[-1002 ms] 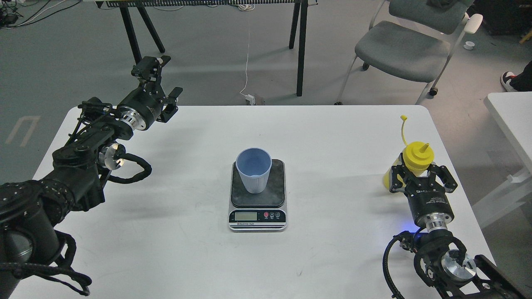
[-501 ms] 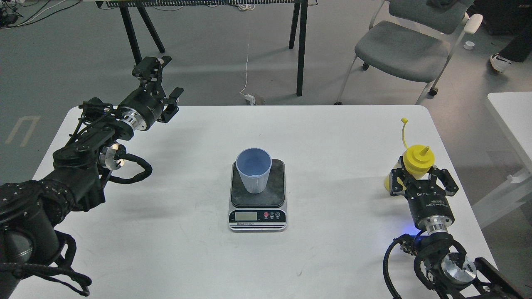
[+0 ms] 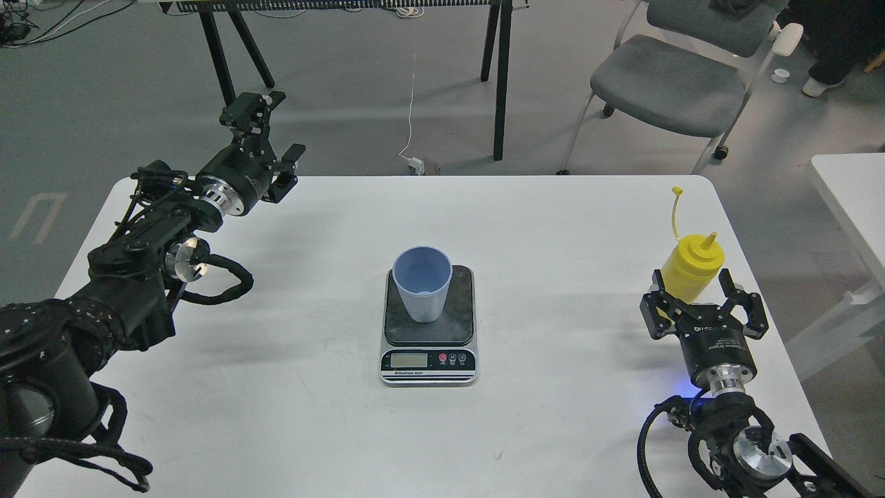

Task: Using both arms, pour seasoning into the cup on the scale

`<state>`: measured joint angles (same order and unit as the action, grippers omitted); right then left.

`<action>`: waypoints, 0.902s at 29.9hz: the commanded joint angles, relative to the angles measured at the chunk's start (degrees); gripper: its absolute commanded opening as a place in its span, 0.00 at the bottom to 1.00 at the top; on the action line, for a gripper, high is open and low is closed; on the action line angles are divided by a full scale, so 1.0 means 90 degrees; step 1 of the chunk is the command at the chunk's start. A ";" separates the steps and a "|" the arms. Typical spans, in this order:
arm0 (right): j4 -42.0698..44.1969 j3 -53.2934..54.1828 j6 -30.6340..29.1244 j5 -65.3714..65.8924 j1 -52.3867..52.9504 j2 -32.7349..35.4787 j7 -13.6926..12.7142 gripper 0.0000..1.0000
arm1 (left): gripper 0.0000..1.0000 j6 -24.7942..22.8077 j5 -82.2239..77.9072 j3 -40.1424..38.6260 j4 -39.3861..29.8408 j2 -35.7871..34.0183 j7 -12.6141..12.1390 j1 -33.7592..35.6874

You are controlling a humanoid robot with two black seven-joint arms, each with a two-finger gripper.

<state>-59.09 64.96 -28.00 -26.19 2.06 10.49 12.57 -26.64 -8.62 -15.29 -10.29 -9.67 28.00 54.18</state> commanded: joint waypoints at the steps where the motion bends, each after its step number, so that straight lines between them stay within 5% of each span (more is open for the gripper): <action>1: -0.0201 -0.0186 0.0000 0.0000 -0.0238 0.0133 -0.0020 0.99 | 0.95 0.0002 0.0001 0.0000 0.0001 0.0000 0.0000 0.0025; 19: -0.0720 -0.0324 0.0000 0.0049 -0.1040 0.3598 -0.0078 0.99 | 0.95 -0.0008 0.0011 -0.0019 0.0001 0.0127 0.0000 0.0005; 27: 0.0579 -0.0352 0.0000 0.0078 0.1593 0.4381 -0.0605 0.99 | 0.95 -0.0037 0.0089 -0.0078 0.0001 0.0137 0.0000 0.0034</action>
<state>-57.03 62.46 -28.00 -25.57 6.63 49.35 9.55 -26.81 -8.16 -15.73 -10.28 -8.46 28.00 54.24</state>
